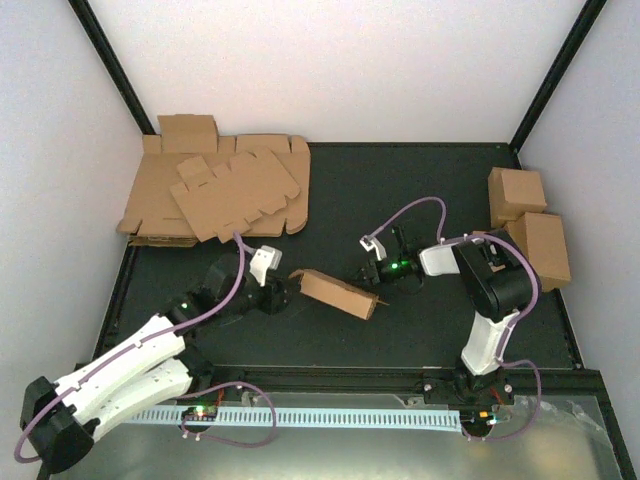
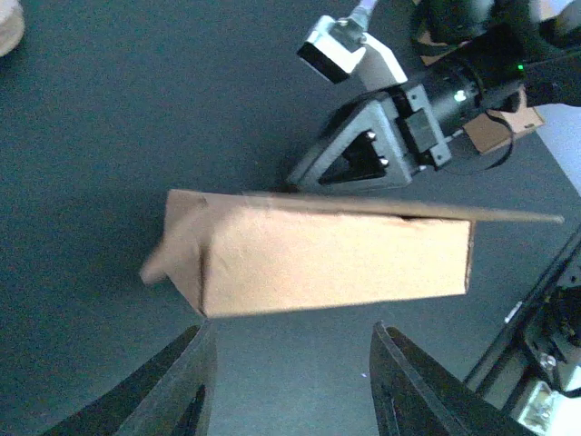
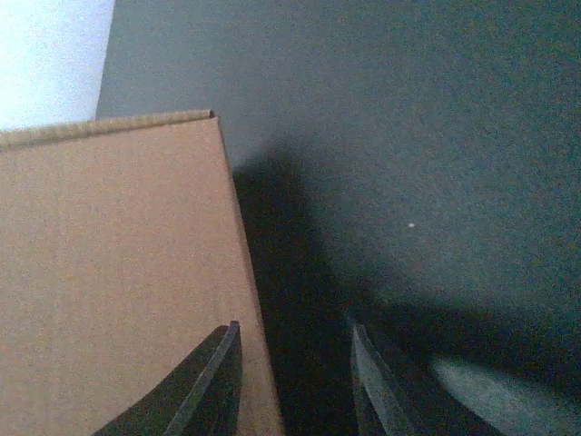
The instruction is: Fold the paper box
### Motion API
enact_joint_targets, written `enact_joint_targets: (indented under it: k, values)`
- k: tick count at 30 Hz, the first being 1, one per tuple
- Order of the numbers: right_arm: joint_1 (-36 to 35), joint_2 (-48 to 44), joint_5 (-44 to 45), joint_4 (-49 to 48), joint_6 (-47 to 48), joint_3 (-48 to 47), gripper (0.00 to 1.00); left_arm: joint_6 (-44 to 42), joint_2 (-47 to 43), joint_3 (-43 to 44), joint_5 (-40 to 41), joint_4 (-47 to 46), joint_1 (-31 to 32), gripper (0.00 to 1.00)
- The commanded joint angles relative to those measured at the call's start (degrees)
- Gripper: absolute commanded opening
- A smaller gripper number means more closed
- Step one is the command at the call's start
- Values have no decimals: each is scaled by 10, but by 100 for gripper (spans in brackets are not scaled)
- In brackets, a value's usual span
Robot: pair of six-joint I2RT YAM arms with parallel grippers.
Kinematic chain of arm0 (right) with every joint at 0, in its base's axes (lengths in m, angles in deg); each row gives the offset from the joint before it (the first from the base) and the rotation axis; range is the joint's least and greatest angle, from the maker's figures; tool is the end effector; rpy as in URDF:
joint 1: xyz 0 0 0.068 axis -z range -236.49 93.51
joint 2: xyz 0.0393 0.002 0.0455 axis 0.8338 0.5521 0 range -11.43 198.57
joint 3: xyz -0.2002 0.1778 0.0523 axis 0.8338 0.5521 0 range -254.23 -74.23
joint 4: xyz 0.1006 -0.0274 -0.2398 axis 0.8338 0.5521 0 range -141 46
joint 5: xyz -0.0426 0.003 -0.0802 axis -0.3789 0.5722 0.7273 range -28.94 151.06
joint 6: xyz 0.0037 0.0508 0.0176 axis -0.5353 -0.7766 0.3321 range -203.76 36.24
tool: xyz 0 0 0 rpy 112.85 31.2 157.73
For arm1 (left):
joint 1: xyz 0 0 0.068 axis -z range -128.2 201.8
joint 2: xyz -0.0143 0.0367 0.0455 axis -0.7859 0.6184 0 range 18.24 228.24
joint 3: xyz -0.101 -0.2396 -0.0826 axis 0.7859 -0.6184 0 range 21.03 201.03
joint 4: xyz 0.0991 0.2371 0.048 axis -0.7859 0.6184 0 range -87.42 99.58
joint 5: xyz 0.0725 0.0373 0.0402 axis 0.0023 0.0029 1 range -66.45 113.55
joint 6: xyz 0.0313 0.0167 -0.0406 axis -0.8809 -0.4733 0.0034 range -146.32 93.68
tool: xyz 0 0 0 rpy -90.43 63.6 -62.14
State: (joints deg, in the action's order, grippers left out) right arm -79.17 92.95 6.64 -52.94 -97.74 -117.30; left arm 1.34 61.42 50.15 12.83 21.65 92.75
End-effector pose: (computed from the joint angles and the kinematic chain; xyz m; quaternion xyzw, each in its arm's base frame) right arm 0.2694 0.1440 0.1016 -0.1855 0.8462 0.4924 0.0843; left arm 0.1248 -0.1171 0.2333 0.1455 0.8645 -0.3351 0.3453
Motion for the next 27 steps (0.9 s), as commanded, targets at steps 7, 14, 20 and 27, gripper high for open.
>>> enact_joint_targets:
  k: [7,14,20,27]
  values:
    - [1,12,4,-4,-2,-10,37,3,49,-20,-197,-101,7,31]
    - [2,7,23,7,0,-16,37,24,118,-67,-168,-211,45,19]
    - [30,-37,62,-7,-32,-6,37,18,75,-60,-71,-177,44,25]
    - [44,-120,132,47,-22,-15,38,30,55,-67,-23,-142,33,28]
